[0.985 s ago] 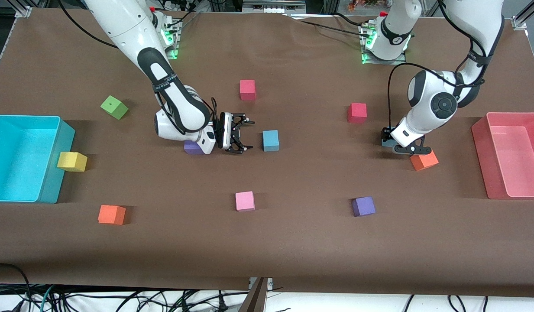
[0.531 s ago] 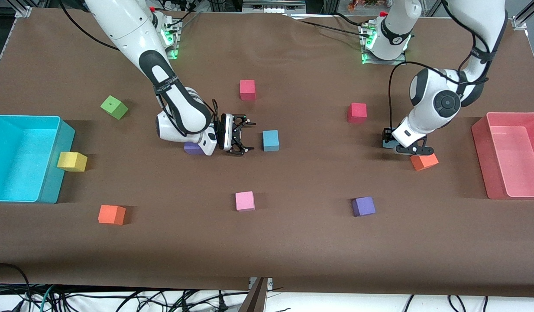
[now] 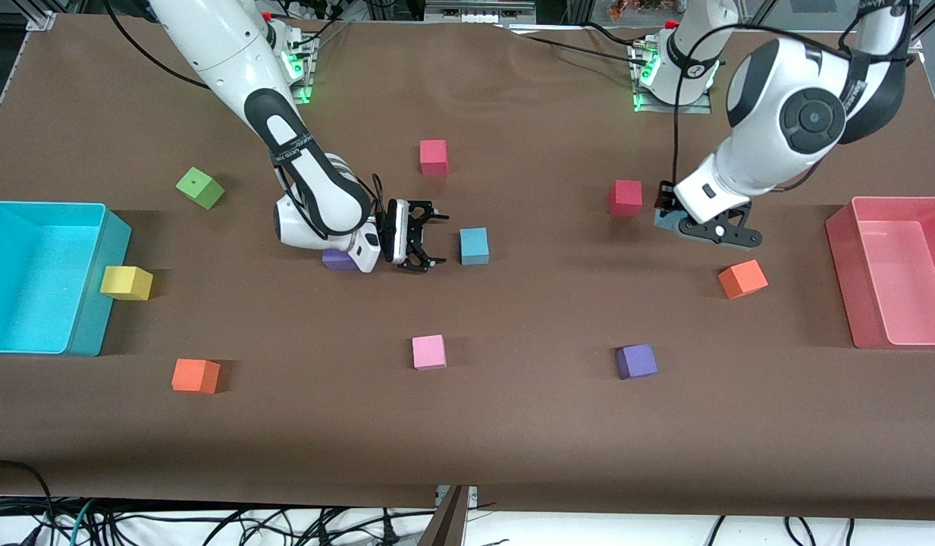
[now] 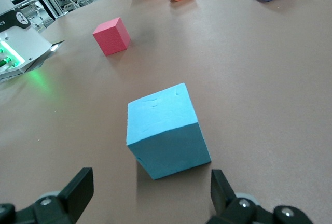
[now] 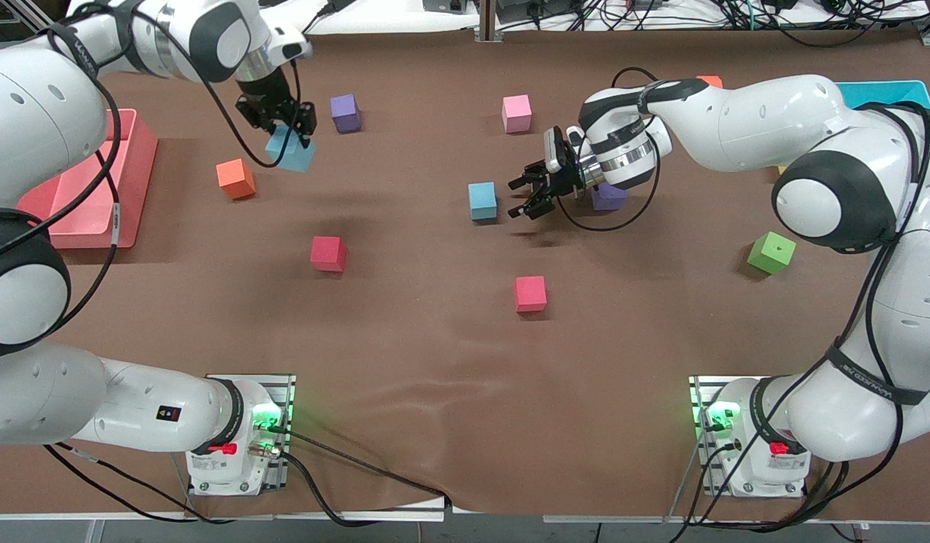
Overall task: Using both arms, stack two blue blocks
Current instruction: 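Lift the second cube with the left gripper toward the first cube, then lower the held cube onto the first light blue cube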
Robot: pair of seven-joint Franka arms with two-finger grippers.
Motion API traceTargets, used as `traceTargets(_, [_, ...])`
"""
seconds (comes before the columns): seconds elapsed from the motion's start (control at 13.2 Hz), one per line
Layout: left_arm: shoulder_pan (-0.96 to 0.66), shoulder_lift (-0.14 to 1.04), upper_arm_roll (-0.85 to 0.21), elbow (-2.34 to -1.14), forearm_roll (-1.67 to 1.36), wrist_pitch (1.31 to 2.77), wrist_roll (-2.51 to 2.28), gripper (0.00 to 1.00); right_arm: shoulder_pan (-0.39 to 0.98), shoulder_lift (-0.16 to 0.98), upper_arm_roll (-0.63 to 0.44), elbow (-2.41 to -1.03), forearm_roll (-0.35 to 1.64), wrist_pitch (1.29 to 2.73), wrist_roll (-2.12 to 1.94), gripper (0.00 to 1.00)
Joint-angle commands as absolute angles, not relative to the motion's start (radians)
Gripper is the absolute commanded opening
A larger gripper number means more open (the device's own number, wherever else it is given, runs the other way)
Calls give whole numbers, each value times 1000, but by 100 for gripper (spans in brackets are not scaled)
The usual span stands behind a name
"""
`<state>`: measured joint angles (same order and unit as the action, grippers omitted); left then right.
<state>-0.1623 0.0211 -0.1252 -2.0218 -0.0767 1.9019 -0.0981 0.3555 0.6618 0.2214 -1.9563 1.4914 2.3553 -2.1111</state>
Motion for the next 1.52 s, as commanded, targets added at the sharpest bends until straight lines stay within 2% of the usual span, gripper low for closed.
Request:
traceTargets(0.0, [-198,61,-153,-1982,-179,1882,-229,0,351,670,232,-1945,1517,2359,-2140,100])
traceTargets(0.08, [-231,95,-158,-1971,-227,1902,-286,0,350,669,232,-1945,1517,2358,-2141,100])
traceTargets(0.38, [-415,299,-160,-1797,-259,1969,-550,0,350,669,232,-1948,1517,2359,-2148,100])
traceTargets(0.68, [-583,429,-121,-1753,-256,2146,-739,0,350,669,232,-1948,1517,2358,-2151,100])
traceTargets(0.91, [-682,515,-78,-1672,-253,2175,-868,0,341,664,232,-1954,1519,2347,-2181,100])
traceTargets(1.44, [-744,575,-20,-1646,-250,2223,-904,0,339,667,232,-1954,1519,2347,-2187,100])
